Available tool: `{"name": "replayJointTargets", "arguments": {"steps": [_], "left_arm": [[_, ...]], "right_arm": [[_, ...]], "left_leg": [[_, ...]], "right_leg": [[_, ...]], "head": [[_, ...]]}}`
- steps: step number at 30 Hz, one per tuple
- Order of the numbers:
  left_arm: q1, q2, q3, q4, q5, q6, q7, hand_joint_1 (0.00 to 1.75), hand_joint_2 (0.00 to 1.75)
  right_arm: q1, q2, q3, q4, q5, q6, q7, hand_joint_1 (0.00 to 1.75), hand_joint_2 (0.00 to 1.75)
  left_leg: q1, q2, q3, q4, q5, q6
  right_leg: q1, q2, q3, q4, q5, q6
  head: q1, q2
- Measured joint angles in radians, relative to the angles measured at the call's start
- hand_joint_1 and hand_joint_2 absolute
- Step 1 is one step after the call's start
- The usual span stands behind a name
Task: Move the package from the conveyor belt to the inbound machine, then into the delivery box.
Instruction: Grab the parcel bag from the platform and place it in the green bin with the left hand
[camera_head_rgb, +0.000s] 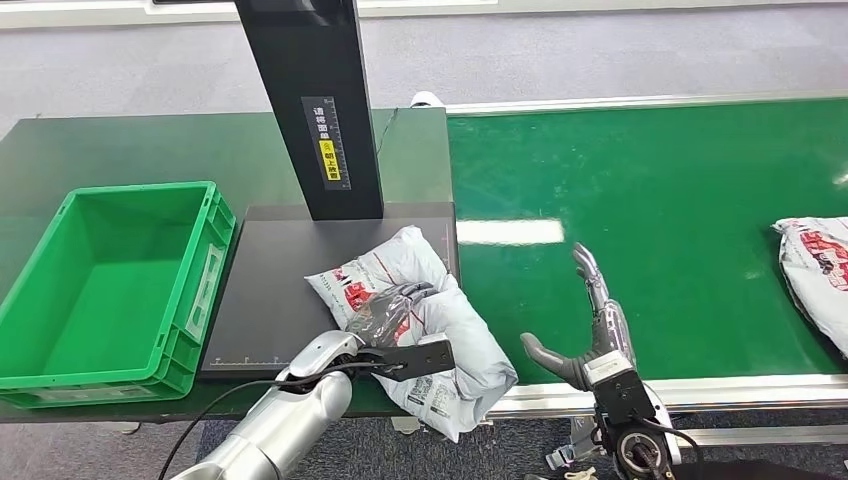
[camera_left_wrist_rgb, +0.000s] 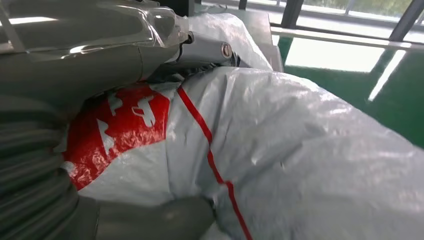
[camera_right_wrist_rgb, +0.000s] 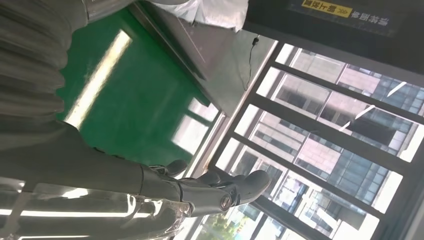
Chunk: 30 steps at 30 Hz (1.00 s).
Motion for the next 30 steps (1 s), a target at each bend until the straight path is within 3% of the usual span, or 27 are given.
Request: {"name": "replayJointTargets", "arguments": {"steps": [12, 20, 30], "left_arm": [[0.023, 0.025, 0.036, -0.023, -0.010, 0.129, -0.062, 1.75, 1.75], [0.120, 0.046, 0.117, -0.166, 0.139, 0.313, -0.251, 1.75, 1.75], [0.188, 0.096, 0.166, -0.385, 0.228, 0.436, -0.386, 1.75, 1.75]], "right_arm": [[0.007, -0.006, 0.000, -0.008, 0.011, -0.012, 0.012, 0.00, 1.75], [0.031, -0.017, -0.001, -0.035, 0.022, -0.059, -0.002, 0.00, 1.75], [0.043, -0.020, 0.000, -0.061, 0.031, -0.139, -0.043, 0.00, 1.75]], "left_leg": [[0.000, 0.001, 0.002, 0.000, 0.001, 0.000], [0.000, 0.001, -0.004, 0.000, 0.001, 0.000], [0.000, 0.001, -0.009, 0.000, 0.001, 0.000]], "right_leg": [[0.000, 0.000, 0.000, 0.000, 0.000, 0.000], [0.000, 0.000, -0.007, 0.000, 0.000, 0.000], [0.000, 0.000, -0.012, 0.000, 0.000, 0.000]], "head": [[0.000, 0.000], [0.000, 0.000], [0.000, 0.000]]}}
